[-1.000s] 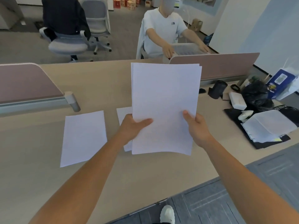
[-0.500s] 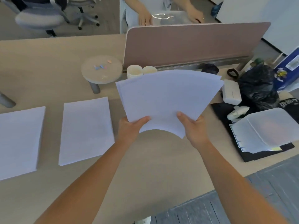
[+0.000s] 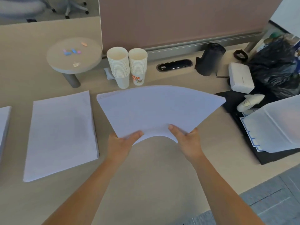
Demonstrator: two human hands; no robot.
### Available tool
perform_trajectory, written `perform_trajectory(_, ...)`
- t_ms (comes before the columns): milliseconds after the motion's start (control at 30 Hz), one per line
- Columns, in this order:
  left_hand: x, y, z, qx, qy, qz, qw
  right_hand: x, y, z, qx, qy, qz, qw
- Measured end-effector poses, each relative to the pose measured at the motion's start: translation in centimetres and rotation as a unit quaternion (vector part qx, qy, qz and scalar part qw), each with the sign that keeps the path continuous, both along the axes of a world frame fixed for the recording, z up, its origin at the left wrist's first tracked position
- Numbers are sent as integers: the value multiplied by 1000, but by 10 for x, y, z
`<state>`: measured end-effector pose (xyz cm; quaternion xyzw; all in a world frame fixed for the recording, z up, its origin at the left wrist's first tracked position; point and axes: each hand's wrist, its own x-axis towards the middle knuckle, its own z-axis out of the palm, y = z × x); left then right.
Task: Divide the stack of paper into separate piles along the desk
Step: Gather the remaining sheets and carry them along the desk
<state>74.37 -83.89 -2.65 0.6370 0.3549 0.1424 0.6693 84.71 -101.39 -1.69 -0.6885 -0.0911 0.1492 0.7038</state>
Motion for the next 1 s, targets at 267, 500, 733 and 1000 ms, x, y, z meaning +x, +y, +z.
perform_trajectory(267, -6, 27, 19, 65, -24, -71, 995, 27, -17, 40, 57, -34, 60, 996)
perform_trajectory(500, -3, 22, 33, 86, -54, -85, 991, 27, -11, 67, 18, -37, 97, 994)
perform_trajectory(733, -1, 15, 47, 16, -48, -63, 997, 17, -2, 81, 34, -27, 45, 998)
perform_trajectory(1000, 9, 13, 88, -1, -33, -101, 994, 36, -5, 122, 29, -58, 3, 998)
